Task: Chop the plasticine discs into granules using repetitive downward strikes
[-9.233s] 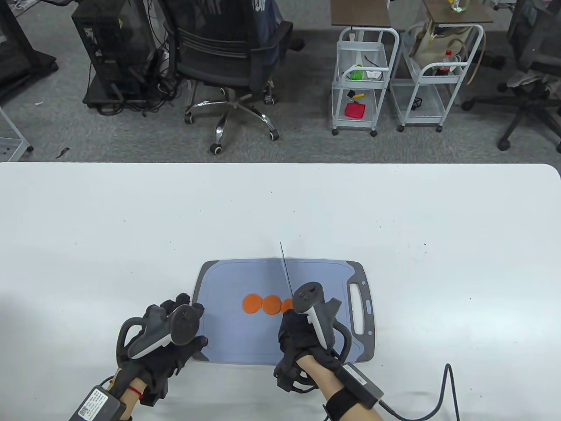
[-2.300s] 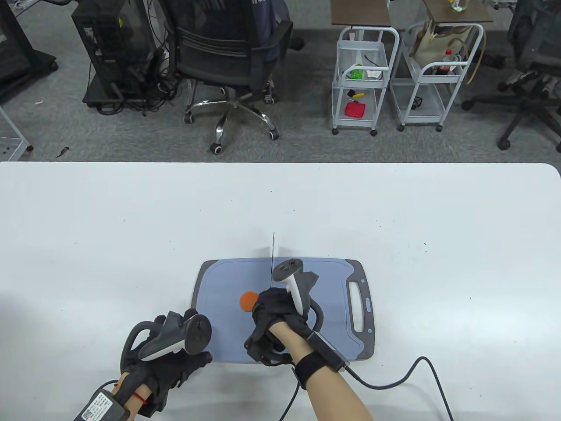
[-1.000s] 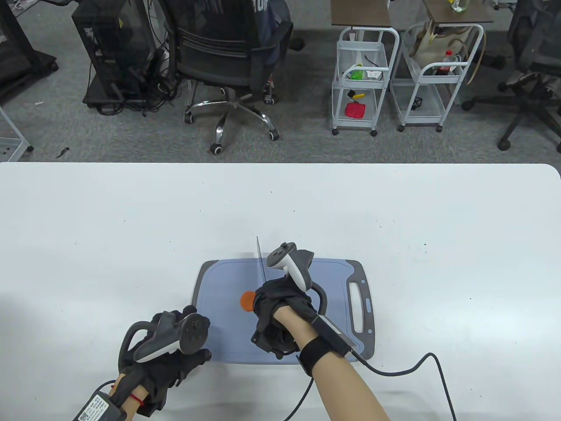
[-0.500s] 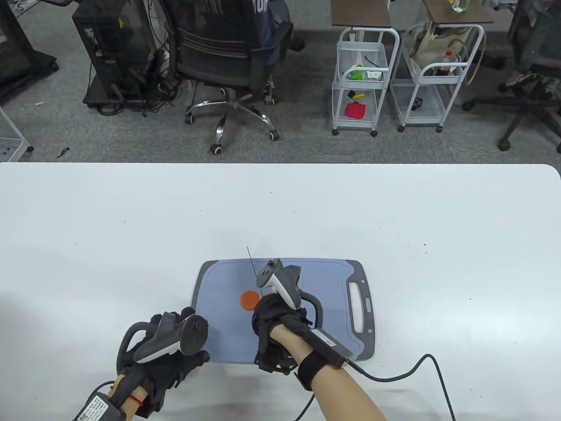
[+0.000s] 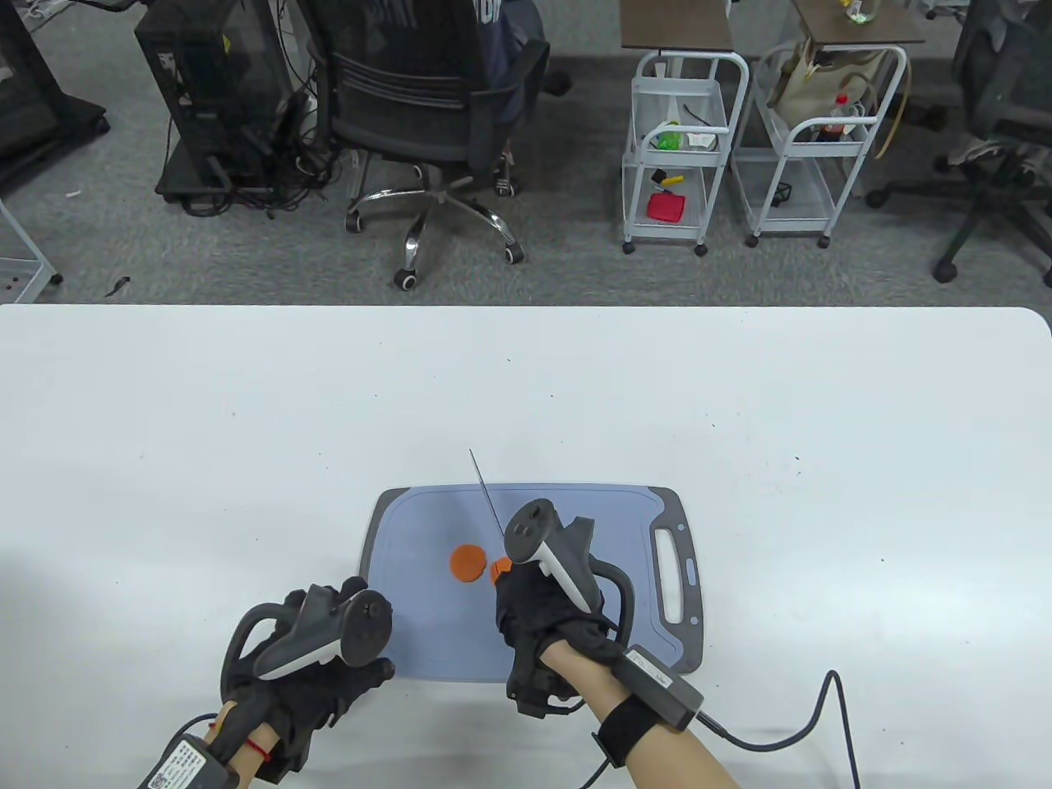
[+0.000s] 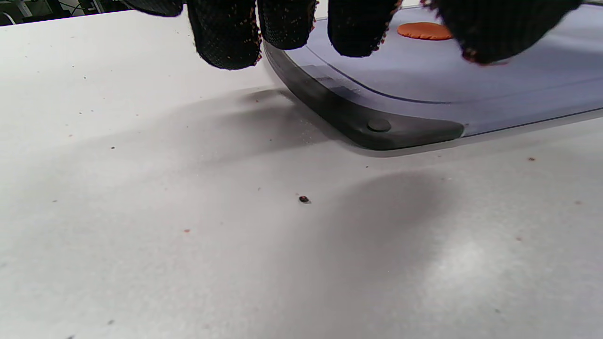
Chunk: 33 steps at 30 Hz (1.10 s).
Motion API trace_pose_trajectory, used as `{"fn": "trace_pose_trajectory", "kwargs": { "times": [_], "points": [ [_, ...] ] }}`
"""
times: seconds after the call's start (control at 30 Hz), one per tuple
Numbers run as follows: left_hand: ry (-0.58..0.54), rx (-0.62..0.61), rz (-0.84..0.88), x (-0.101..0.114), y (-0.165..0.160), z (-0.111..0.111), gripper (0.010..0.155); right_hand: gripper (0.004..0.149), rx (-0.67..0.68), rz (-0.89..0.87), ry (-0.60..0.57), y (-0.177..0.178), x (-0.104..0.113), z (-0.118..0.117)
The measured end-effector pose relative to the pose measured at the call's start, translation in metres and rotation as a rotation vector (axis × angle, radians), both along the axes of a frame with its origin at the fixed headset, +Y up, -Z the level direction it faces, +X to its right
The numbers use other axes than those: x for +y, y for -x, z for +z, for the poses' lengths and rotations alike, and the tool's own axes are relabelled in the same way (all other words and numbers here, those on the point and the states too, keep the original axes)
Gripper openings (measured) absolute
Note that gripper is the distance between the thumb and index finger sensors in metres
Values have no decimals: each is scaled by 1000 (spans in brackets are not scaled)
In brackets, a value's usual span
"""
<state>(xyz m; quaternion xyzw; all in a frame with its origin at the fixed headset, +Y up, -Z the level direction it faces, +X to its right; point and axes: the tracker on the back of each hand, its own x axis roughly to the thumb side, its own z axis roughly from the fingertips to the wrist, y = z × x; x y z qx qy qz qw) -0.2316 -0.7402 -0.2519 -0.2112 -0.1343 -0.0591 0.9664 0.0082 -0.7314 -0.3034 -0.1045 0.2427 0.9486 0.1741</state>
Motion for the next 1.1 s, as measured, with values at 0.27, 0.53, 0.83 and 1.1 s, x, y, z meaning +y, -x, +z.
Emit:
{"fn": "trace_pose_trajectory", "kwargs": {
  "times": [0.27,0.53,0.83,1.1],
  "points": [
    [14,-11,-5,-3,-3,0,79,56,-32,62,55,17,-18,-17],
    [4,8,13,1,2,-1,79,55,-14,73,50,16,13,-22],
    [30,-15,-9,-5,-4,1,79,56,-72,69,61,26,-17,-25],
    [12,-3,-7,-2,0,0,79,55,-53,38,12,9,9,-14]
  ]
}}
